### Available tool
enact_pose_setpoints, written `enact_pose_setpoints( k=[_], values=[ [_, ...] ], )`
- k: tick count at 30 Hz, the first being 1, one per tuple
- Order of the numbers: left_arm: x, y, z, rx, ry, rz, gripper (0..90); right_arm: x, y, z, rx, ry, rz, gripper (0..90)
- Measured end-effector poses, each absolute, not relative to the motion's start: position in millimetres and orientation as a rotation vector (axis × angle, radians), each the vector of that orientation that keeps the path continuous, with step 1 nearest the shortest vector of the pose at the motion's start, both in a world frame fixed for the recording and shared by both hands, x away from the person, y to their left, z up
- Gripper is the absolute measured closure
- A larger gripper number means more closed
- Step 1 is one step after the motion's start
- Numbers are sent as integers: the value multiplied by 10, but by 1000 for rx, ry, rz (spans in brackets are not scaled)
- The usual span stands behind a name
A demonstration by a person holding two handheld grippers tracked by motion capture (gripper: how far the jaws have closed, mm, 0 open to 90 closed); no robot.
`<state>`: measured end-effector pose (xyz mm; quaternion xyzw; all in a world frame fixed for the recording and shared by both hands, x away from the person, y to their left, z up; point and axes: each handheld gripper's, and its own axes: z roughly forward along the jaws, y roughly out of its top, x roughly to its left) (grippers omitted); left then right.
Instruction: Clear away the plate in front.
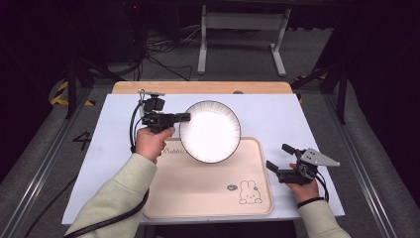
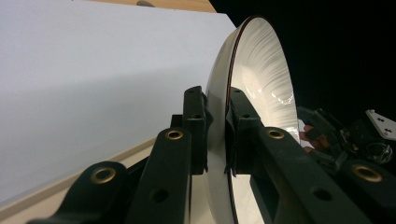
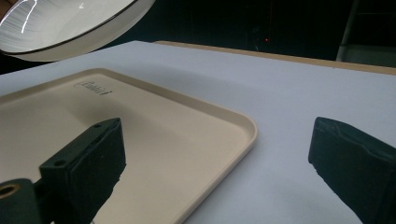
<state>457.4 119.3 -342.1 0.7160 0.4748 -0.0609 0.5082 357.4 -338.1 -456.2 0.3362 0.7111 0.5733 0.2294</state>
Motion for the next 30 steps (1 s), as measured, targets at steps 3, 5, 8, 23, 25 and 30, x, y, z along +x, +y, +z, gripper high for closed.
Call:
enact_pose_setpoints(
  k=[3,5,8,23,25,30],
  values=[
    [4538,1207,-3433,1720,1131,-167,810,3575,-3380,-4562,926,1956,1577,41],
    [4514,1210,-3447,1721,1126,-184,810,3575,-3381,-4562,925,1956,1577,41],
    [4481,1203,-3456,1732,1123,-182,809,3575,-3381,-4562,926,1956,1577,41],
    [4284,1283,-3649,1750,1093,-204,809,3576,-3383,-4562,926,1957,1578,41],
    [4239,1304,-3693,1729,1086,-219,807,3576,-3384,-4562,926,1958,1578,41],
    [4211,1313,-3784,1702,1076,-277,810,3576,-3384,-4562,926,1957,1578,41]
  ],
)
